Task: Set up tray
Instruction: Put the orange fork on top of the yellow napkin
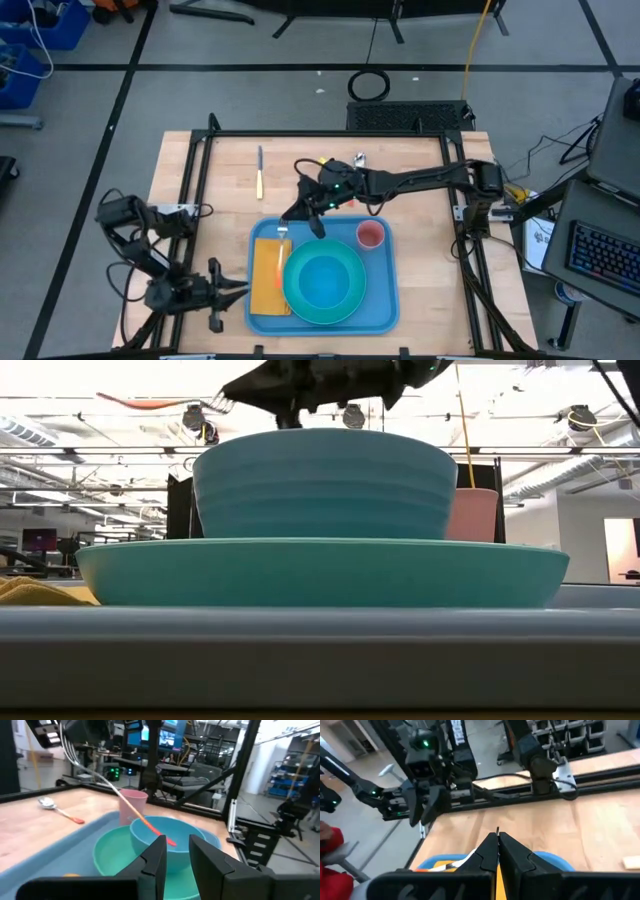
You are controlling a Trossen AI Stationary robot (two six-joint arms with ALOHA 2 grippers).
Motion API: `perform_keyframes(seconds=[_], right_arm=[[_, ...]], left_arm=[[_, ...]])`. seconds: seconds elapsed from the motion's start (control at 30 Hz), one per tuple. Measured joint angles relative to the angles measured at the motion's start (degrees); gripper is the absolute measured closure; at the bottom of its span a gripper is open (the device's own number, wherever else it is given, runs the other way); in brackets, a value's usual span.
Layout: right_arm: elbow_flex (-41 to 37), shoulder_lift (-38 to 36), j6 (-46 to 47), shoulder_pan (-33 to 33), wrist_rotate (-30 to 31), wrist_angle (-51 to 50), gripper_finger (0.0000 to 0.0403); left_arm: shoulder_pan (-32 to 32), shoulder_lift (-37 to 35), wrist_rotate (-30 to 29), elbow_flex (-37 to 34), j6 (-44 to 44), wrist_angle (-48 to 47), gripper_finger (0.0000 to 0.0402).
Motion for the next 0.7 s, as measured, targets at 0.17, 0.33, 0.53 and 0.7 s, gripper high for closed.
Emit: perform_keyframes(seconds=[0.17, 0.33, 0.53, 0.7], right_arm=[[5.8, 4.7, 0.1, 0.6, 0.0, -1.5, 0.0403], [13.5, 10.6, -0.4, 1.8, -1.5, -6.0, 0.0403], [20.0, 16.1, -1.1, 2.5, -1.4, -8.8, 0.0403], [21.7, 19.1, 0.3, 2.6, -1.4, -8.9, 0.0403]], left_arm=[[-1.6, -1.8, -3.2, 0.0, 2.3, -0.2, 0.0316], [-2.2, -2.8, -3.1, 0.0, 5.3, -0.3, 0.0316], [-2.5, -3.1, -3.0, 0.0, 7.5, -0.3, 0.0316], [-2.6, -3.1, -3.0, 0.0, 7.9, -0.3, 0.0316]])
